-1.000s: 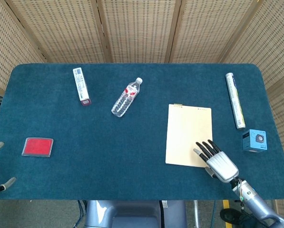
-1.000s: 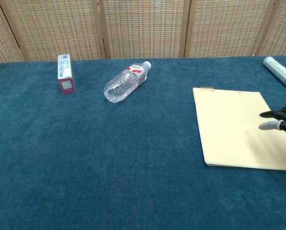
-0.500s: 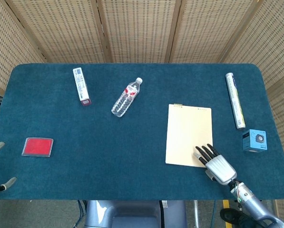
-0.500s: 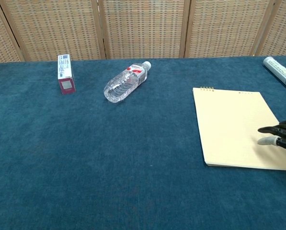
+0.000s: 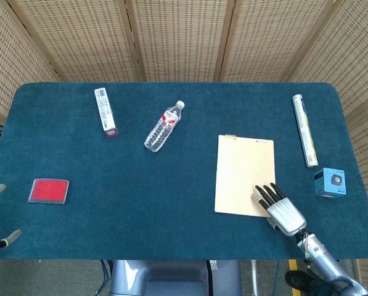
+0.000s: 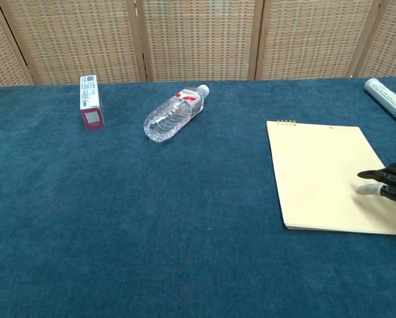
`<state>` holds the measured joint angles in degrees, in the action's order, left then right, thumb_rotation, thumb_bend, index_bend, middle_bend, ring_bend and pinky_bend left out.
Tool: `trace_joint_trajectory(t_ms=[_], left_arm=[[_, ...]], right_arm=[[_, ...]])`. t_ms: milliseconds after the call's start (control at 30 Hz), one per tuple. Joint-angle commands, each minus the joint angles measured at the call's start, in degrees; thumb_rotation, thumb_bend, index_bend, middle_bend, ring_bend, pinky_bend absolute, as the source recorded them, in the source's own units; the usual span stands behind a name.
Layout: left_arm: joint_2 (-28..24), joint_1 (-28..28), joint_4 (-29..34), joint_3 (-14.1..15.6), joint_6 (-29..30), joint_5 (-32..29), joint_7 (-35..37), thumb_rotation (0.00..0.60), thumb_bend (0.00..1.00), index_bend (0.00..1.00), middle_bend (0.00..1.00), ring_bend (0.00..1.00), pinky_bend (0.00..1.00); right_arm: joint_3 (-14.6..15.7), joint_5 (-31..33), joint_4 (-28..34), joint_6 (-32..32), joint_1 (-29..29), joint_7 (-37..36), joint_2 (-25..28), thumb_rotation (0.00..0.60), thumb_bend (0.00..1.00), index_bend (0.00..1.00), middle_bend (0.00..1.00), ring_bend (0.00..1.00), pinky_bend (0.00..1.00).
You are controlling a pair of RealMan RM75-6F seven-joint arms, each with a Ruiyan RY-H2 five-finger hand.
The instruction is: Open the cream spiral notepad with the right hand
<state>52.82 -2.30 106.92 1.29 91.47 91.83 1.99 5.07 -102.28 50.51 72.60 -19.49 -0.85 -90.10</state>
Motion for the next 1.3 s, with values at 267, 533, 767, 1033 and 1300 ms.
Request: trace_joint_trajectory(t_ms=[267,533,767,1033,1300], left_arm=[[0.0,0.0,0.1,0.0,0.0,-0.1,0.0,0.600,0.00,0.00,0.00,0.00,0.00],[0.0,0.0,0.1,-0.1,0.1,-0.2,0.1,0.600,0.00,0.00,0.00,0.00,0.00],[0.0,0.1,0.2,-0.1,-0.2,-0.3,-0.1,0.600,0.00,0.00,0.00,0.00,0.00],[-0.1,0.2,0.2,-0.2,-0.4,-0.6,0.0,0.600,0.00,0.00,0.00,0.00,0.00],[-0.2,0.4,0.3,-0.3,-0.8,-1.1,0.2,0.600,0.00,0.00,0.00,0.00,0.00]], right_arm=[[-0.3,1.3,-1.7,1.3,-0.4,-1.5,-1.1,0.600,0.49,0.10,0.00,0.00,0.00],[-2.2,3.1,-2.6,2.7,-1.1,-2.1,-2.7,0.600,0.49,0.10,0.00,0.00,0.00],[-4.0,4.9,-2.1,2.1,-2.7,-2.9,-3.3,0.600,0.49,0.10,0.00,0.00,0.00],[-4.8,6.0,-0.3,-1.2,-5.2,0.1,-3.2,0.600,0.49,0.10,0.00,0.00,0.00],[-5.7,6.6,-1.1,-1.1,-6.9,-0.1,-4.4,0.600,0.51,0.52,0.45,0.28,0.07]])
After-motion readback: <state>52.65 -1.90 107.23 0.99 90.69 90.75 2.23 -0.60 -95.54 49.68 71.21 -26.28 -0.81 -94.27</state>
